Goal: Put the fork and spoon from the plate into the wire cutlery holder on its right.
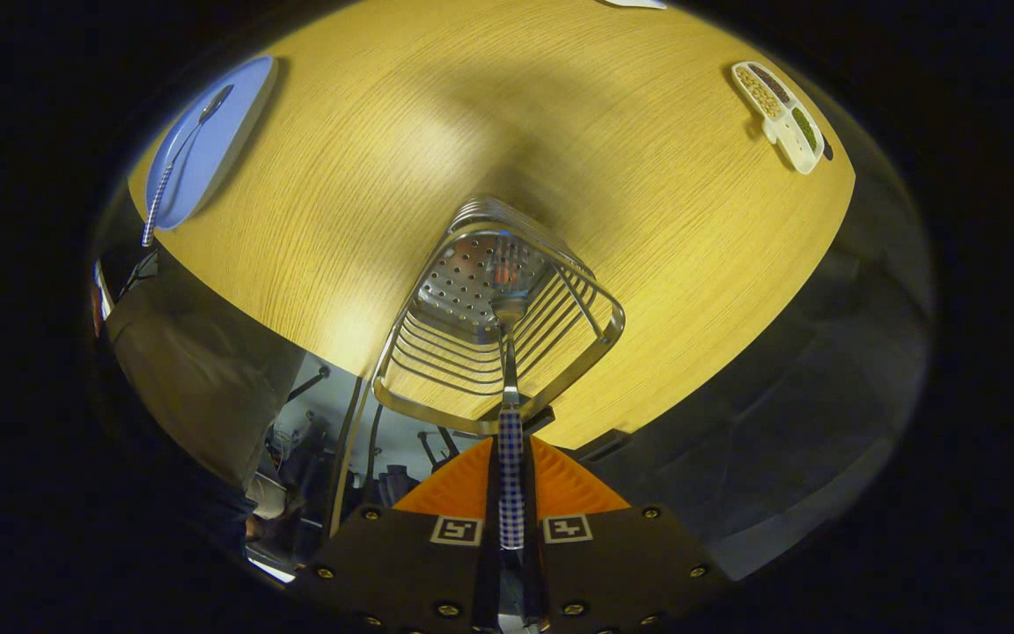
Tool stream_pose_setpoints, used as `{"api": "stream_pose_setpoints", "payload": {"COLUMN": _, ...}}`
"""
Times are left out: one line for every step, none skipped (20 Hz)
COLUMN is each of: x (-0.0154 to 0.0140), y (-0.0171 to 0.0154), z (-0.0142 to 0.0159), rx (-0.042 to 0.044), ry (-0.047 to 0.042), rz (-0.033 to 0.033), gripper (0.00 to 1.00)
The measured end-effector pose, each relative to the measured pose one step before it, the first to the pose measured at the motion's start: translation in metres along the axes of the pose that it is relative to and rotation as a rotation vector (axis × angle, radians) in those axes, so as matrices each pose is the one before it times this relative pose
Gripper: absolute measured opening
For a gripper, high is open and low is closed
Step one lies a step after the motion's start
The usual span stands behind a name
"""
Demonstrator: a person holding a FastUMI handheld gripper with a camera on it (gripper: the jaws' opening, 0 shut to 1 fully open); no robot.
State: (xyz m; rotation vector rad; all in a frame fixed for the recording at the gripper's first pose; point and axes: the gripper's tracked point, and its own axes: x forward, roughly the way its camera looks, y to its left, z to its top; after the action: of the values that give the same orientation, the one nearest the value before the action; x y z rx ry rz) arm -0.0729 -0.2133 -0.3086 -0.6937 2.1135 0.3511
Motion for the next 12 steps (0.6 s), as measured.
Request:
{"api": "stream_pose_setpoints", "payload": {"x": -0.00045, "y": 0.00091, "z": -0.0005, "rx": -0.00234, "ry": 0.00825, "rz": 0.00236, "gripper": 0.11}}
{"api": "stream_pose_setpoints", "payload": {"x": 0.00003, "y": -0.00136, "z": 0.00032, "rx": -0.00301, "ry": -0.0002, "rz": -0.0017, "gripper": 0.11}}
{"api": "stream_pose_setpoints", "payload": {"x": -0.00089, "y": -0.00118, "z": 0.00041, "rx": -0.00455, "ry": 0.00006, "rz": -0.00288, "gripper": 0.11}}
{"api": "stream_pose_setpoints", "payload": {"x": -0.0009, "y": -0.0005, "z": -0.00076, "rx": 0.00071, "ry": -0.00417, "rz": -0.00446, "gripper": 0.12}}
{"api": "stream_pose_setpoints", "payload": {"x": 0.00052, "y": -0.00008, "z": -0.00028, "rx": 0.00189, "ry": -0.00614, "rz": 0.0006, "gripper": 0.22}}
{"api": "stream_pose_setpoints", "payload": {"x": 0.00023, "y": 0.0008, "z": -0.00128, "rx": 0.00207, "ry": -0.00414, "rz": 0.00035, "gripper": 0.31}}
{"api": "stream_pose_setpoints", "payload": {"x": -0.00361, "y": -0.00163, "z": 0.00055, "rx": -0.00042, "ry": -0.00818, "rz": -0.00862, "gripper": 0.35}}
{"api": "stream_pose_setpoints", "payload": {"x": -0.0016, "y": -0.00046, "z": -0.00237, "rx": -0.00125, "ry": -0.00995, "rz": -0.00439, "gripper": 0.36}}
{"api": "stream_pose_setpoints", "payload": {"x": -0.00341, "y": -0.00111, "z": -0.00184, "rx": 0.00222, "ry": -0.01004, "rz": -0.00423, "gripper": 0.48}}
{"api": "stream_pose_setpoints", "payload": {"x": -0.00323, "y": -0.00064, "z": -0.00146, "rx": 0.00441, "ry": -0.01575, "rz": -0.00192, "gripper": 0.49}}
{"api": "stream_pose_setpoints", "payload": {"x": -0.00612, "y": -0.00128, "z": 0.00045, "rx": 0.00479, "ry": -0.02284, "rz": -0.00277, "gripper": 0.51}}
{"api": "stream_pose_setpoints", "payload": {"x": -0.0005, "y": -0.00051, "z": -0.00168, "rx": 0.01089, "ry": -0.02554, "rz": -0.00161, "gripper": 0.52}}
